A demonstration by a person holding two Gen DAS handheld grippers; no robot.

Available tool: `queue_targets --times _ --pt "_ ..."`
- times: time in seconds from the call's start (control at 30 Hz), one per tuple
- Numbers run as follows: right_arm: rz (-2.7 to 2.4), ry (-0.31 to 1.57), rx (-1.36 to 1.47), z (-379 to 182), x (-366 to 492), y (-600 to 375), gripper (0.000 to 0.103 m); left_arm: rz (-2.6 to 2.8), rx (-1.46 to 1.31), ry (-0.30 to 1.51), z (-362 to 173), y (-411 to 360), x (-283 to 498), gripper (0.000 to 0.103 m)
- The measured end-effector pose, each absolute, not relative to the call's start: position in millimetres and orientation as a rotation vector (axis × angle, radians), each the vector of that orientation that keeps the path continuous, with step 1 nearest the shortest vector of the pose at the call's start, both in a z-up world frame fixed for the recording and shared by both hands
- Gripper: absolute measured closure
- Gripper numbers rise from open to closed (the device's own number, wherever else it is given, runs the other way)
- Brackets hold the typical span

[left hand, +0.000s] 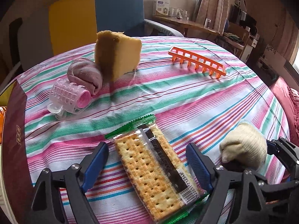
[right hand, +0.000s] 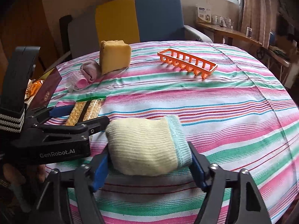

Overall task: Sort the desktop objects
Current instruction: 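Grasp the cracker pack with the left tool while the right tool holds the cream sock, then carry the cracker pack and cream sock over the gold tray and open both tools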

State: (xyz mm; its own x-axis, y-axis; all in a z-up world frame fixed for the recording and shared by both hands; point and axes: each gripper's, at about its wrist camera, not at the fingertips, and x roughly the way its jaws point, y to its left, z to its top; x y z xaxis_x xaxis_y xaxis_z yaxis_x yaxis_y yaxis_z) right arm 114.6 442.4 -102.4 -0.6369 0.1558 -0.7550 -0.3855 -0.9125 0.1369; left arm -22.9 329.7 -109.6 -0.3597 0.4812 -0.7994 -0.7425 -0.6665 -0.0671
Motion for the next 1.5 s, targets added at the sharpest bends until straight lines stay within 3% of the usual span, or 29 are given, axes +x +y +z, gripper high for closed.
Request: queue_targets --times 0.17,0.3,0.63,0.93,1.23,1.5 --pt "2.562 0.407 -1.152 -102 117 439 0.033 2.078 -1.081 0.374 -106 315 -23 0.046" --pt "2.557 0.395 -1.164 -102 120 435 0.033 2.057 -1.111 0.308 -102 299 -22 0.054" --pt "2.538 0.332 -1.188 -104 122 419 0.033 2.067 -1.145 0.271 -95 261 2 0.055" --pt "2.550 0.345 -1.236 -100 117 399 0.034 2.162 -0.991 0.227 -47 210 19 0.055" --pt "2.757 0.338 -1.320 -76 78 330 0.036 2.374 -0.959 0.053 -19 114 -6 0.055" --pt "3.014 0.173 -1.317 -29 18 243 0.036 2.550 -0.970 -0.027 -21 41 -50 0.055"
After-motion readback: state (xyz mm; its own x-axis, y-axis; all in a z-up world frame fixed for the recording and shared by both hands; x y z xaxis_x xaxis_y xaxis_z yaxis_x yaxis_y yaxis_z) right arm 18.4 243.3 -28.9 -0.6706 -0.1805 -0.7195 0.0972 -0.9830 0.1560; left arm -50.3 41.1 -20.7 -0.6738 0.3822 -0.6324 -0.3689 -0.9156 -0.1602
